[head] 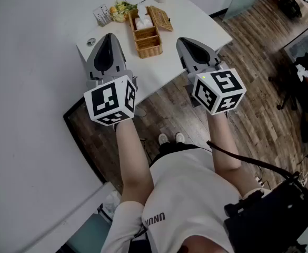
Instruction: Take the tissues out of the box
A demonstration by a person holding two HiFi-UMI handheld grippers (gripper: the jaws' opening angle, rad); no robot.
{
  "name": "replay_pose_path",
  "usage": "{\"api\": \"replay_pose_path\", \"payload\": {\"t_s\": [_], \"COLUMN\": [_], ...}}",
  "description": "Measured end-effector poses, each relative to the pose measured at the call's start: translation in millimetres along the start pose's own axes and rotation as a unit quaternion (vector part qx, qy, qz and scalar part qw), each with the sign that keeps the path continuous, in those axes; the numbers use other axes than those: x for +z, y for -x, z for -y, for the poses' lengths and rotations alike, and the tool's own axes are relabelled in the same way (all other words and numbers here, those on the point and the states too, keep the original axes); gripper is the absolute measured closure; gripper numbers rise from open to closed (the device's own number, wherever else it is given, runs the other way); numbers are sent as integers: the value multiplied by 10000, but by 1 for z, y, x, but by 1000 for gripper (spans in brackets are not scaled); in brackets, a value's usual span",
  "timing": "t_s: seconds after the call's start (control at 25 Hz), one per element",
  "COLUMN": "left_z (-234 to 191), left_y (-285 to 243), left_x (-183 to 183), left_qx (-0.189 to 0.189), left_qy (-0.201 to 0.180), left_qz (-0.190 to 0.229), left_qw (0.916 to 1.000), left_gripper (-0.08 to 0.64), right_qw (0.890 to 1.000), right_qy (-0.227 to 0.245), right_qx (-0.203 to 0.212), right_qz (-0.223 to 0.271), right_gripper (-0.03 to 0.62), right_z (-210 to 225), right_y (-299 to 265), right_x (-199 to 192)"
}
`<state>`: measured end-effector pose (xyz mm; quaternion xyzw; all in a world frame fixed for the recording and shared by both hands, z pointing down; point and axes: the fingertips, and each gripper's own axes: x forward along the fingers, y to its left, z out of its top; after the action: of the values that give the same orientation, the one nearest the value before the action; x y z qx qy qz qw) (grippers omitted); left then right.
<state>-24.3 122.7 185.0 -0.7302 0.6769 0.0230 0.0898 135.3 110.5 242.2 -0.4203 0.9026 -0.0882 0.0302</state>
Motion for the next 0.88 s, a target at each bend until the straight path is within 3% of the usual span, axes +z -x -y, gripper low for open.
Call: {"api": "replay_pose_path", "payload": {"t_s": [0.88], "left_z": [-10], "left_y": [-1], "left_x": [-5], "left_qx": [-70], "left_qy": [26], "left_qz": [-64], "left_qw": [10000], "left_gripper": [548], "right_qw": [10000], "right_qy": [-13], "right_qx": [-48], "right_qz": [-69], "right_gripper": [572], "right_z": [-4], "right_y": [-11], "right_x": [-7]}}
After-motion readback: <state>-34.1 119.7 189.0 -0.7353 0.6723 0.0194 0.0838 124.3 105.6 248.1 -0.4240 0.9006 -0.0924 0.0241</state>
